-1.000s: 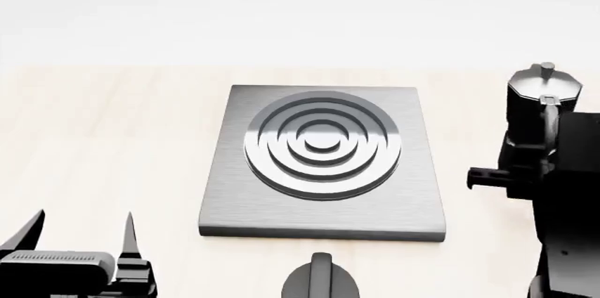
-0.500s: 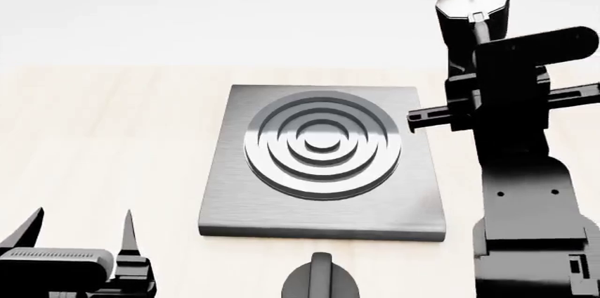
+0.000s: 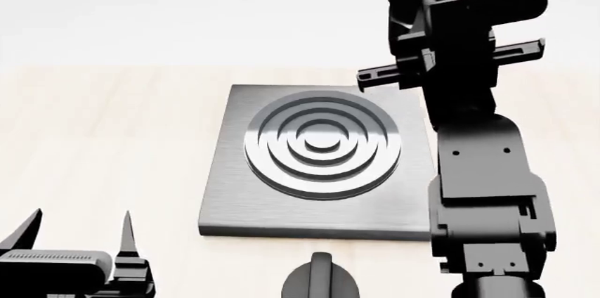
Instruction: Put the moka pot on the stove.
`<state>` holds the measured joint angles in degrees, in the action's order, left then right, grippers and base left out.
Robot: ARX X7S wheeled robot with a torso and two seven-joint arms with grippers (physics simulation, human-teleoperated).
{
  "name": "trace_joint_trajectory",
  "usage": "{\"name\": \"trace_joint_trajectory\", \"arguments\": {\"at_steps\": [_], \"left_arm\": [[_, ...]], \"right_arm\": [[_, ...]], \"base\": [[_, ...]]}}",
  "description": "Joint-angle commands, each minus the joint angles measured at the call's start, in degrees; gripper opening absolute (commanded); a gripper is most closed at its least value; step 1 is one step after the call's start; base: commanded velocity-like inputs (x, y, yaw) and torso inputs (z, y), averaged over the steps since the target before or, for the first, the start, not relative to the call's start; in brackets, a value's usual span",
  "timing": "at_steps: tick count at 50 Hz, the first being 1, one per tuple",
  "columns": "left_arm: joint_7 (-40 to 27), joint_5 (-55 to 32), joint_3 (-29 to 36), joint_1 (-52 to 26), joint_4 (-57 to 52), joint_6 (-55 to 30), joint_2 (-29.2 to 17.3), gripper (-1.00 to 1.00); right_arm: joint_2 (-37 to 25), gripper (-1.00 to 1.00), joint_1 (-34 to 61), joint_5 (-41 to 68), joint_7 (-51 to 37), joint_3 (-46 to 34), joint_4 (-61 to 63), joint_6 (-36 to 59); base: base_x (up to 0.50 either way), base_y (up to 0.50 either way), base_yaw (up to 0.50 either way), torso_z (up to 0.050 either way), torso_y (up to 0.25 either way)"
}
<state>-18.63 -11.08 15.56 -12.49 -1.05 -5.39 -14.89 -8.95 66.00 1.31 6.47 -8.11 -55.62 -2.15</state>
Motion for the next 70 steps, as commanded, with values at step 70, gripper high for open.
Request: {"name": "trace_joint_trajectory", "arguments": {"at_steps": [70], "left_arm": [[-0.6,-2.3,0.2,0.5,-0.2,1.3,-1.3,1.0]], "right_arm": [[8.9,-1.0,1.4,13.7,4.4,-2.9,-19.4,-8.7]], "base": [[0.0,0.0,0.0,0.0,0.001]]}}
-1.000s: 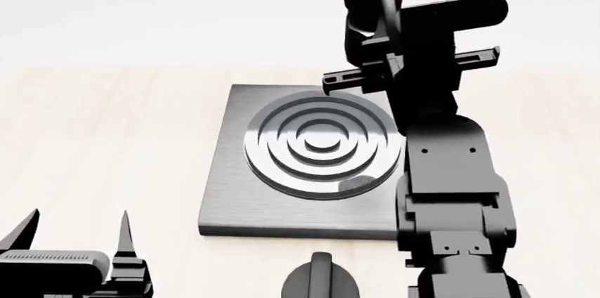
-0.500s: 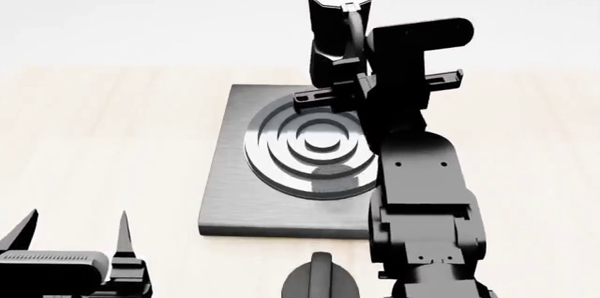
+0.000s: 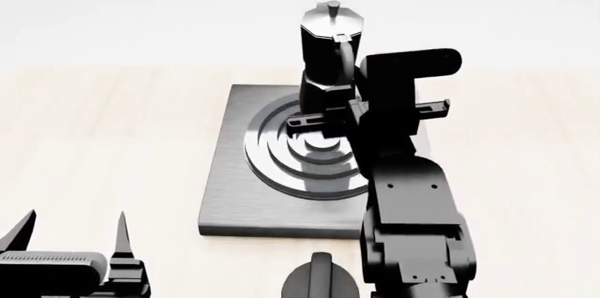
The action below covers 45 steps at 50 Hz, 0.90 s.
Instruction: Put the moka pot on the stove.
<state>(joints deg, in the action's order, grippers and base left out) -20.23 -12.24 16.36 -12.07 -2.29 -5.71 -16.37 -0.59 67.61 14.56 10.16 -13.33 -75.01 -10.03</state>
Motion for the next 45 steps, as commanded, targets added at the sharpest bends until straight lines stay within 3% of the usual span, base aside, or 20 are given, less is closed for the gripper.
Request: {"name": "trace_joint_trajectory", "arguments": {"at_steps": [1,17,45], "left_arm": [[0.9,-1.1,-0.5,0.1,1.0,1.7,0.1,1.0],[0.9,-1.4,-0.3,-0.1,1.4,1.8,0.0,1.0],[1.0,-2.0,0.0,-0.9,2.6,2.2,-0.3,1.0]], "right_arm": [[0.6,-1.0,-0.2,0.5,0.7,2.4,0.0,-0.9],[0.6,-1.0,-1.7,5.0,0.3,-2.2,0.0,-0.4],[0.6,-1.0,-3.4,4.4,0.5,-1.4,0.0,-0.2]], "base": [[0.0,0.0,0.0,0.0,0.0],[0.0,0.0,0.0,0.0,0.001],[0.0,0.0,0.0,0.0,0.001]]}}
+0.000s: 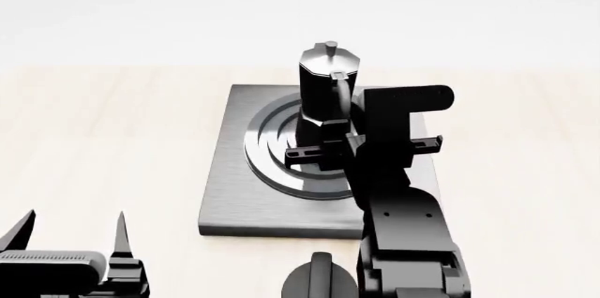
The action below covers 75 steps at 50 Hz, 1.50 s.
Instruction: Put the moka pot on the stove.
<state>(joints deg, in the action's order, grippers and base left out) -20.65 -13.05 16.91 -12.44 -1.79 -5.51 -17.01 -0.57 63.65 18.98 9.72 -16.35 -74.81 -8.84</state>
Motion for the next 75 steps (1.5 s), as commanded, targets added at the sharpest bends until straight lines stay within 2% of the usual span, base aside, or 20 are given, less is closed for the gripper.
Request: {"name": "trace_joint_trajectory", "arguments": {"at_steps": [1,19,20,37,59,68,72,75], "left_arm": [[1.4,-1.3,-0.5,-0.6,2.1,2.0,0.4,1.0],[1.3,-1.6,-0.3,-0.8,3.0,2.5,0.4,1.0],[1.3,-1.6,-0.3,-0.8,3.0,2.5,0.4,1.0],[1.0,-1.8,-0.1,-0.6,2.4,2.6,0.1,1.0],[0.9,-2.1,0.2,-1.0,2.6,2.8,-0.1,1.0],[0.8,-2.3,0.3,-0.9,2.3,2.8,-0.3,1.0],[0.8,-2.2,0.4,-1.3,2.6,2.9,-0.2,1.0],[0.7,-2.3,0.4,-1.3,2.5,2.8,-0.3,1.0]], "right_arm": [[0.6,-1.0,0.5,0.1,0.9,1.6,-0.2,-1.4],[0.6,-1.0,-0.1,1.6,0.7,-0.3,-0.2,-0.1],[0.6,1.0,-0.2,1.6,0.8,-0.4,-0.2,-0.1],[0.5,1.0,-2.2,1.8,1.7,-3.2,-0.2,-0.2],[0.5,1.0,-1.5,-3.9,2.5,-0.3,-0.1,-4.9],[0.4,1.0,-1.8,-2.1,2.6,-3.6,0.1,-7.6],[-0.5,1.0,-3.5,-1.4,2.4,-4.5,5.1,-5.8],[-2.3,1.0,-6.9,-0.8,0.6,-5.0,14.7,-0.9]], "base": [[0.0,0.0,0.0,0.0,0.0],[0.0,0.0,0.0,0.0,0.001],[0.0,0.0,0.0,0.0,0.0],[0.0,0.0,0.0,0.0,0.0],[0.0,0.0,0.0,0.0,0.0],[0.0,0.0,0.0,0.0,0.0],[0.0,0.0,0.0,0.0,0.0],[0.0,0.0,0.0,0.0,0.0]]}}
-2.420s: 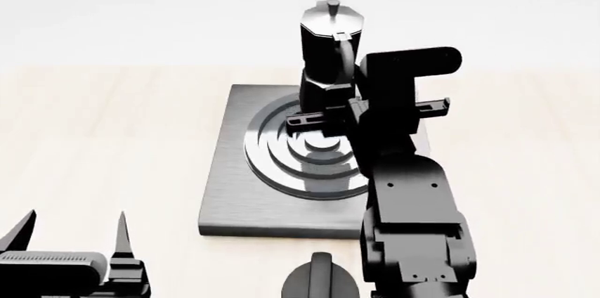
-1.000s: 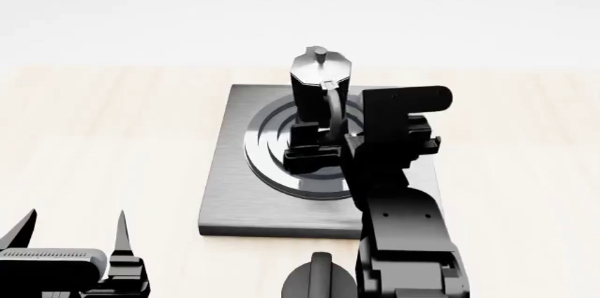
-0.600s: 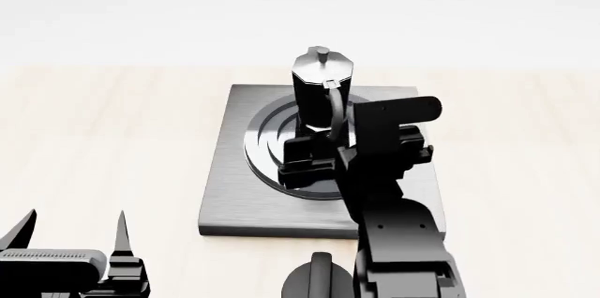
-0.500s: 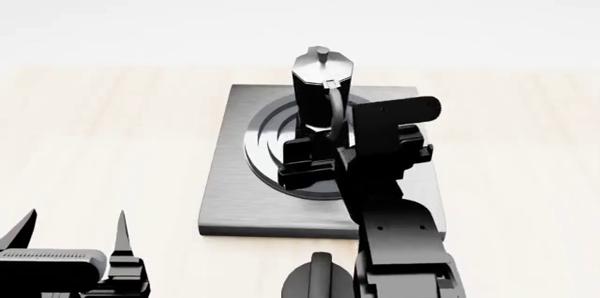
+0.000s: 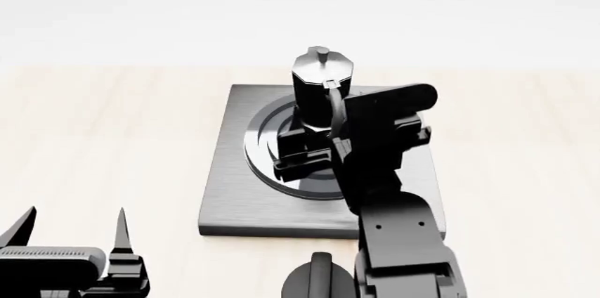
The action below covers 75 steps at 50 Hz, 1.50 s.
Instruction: Put the moka pot on the stove.
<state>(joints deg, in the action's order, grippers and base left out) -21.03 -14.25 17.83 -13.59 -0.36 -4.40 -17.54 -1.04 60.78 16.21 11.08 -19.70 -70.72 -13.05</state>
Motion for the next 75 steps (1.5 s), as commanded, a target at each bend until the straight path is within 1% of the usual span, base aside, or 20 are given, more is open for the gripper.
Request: {"name": "trace_joint_trajectory", "arguments": {"at_steps": [1,3,6,12,29,31,33,36,39,45,64,72,74,75], "left_arm": [[1.1,-1.1,-0.5,-0.2,1.1,1.6,0.2,1.0],[1.1,-1.0,-0.4,-0.2,1.2,1.7,0.2,1.0],[1.1,-1.1,-0.4,-0.3,1.2,1.5,0.2,1.0],[1.1,-1.2,-0.3,-0.5,1.5,1.6,0.1,1.0],[1.1,-1.4,-0.1,-1.1,1.7,1.6,0.0,1.0],[1.0,-1.4,0.0,-1.1,1.7,1.6,0.0,1.0],[1.0,-1.4,0.0,-1.1,1.6,1.6,0.0,1.0],[0.9,-1.5,0.0,-1.2,1.6,1.6,0.0,1.0],[0.9,-1.4,0.1,-1.2,1.7,1.6,0.0,1.0],[0.7,-1.5,0.1,-0.9,1.2,1.6,-0.2,1.0],[0.6,-1.7,0.5,-1.0,1.2,1.7,-0.4,1.0],[0.6,-1.8,0.5,-1.1,1.2,1.6,-0.5,1.0],[0.5,-1.8,0.6,-1.1,1.2,1.7,-0.5,1.0],[0.5,-1.8,0.6,-1.1,1.2,1.7,-0.4,1.0]], "right_arm": [[-2.2,1.0,-4.8,2.1,-1.1,-1.6,12.2,3.8],[-2.8,1.0,-5.8,2.5,-1.4,-1.7,15.0,4.9],[-4.3,1.0,-8.5,1.0,-4.5,-2.9,21.6,7.3],[-7.1,1.0,-12.4,2.6,-6.6,-2.2,32.6,11.5],[-12.8,1.0,-20.5,4.3,-11.8,-2.5,57.6,19.6],[-13.0,1.0,-22.1,3.9,-11.8,-2.8,58.8,18.3],[-13.3,1.0,-22.6,3.9,-12.1,-3.0,60.0,18.7],[-14.4,1.0,-22.9,4.6,-13.3,-2.9,64.4,21.9],[-14.9,1.0,-24.9,4.2,-13.6,-3.1,66.4,20.5],[-16.6,1.0,-27.5,4.3,-15.0,-3.4,73.2,22.1],[-19.5,1.0,-31.0,5.0,-18.1,-2.3,83.5,23.8],[-20.5,1.0,-32.4,4.3,-19.3,-2.9,88.6,24.6],[-20.6,1.0,-32.9,5.8,-17.8,-3.1,89.6,24.1],[-20.7,1.0,-32.9,4.9,-18.8,-3.3,90.2,24.6]], "base": [[0.0,0.0,0.0,0.0,0.0],[0.0,0.0,0.0,0.0,0.0],[0.0,0.0,0.0,0.0,0.0],[0.0,0.0,0.0,0.0,0.0],[0.0,0.0,0.0,0.0,0.0],[0.0,0.0,0.0,0.0,0.0],[0.0,0.0,0.0,0.0,0.0],[0.0,0.0,0.0,0.0,0.0],[0.0,0.0,0.0,0.0,0.0],[0.0,0.0,0.0,0.0,0.0],[0.0,0.0,0.0,0.0,0.0],[0.0,0.0,0.0,0.0,0.0],[0.0,0.0,0.0,0.0,0.0],[0.0,0.0,0.0,0.0,0.0]]}}
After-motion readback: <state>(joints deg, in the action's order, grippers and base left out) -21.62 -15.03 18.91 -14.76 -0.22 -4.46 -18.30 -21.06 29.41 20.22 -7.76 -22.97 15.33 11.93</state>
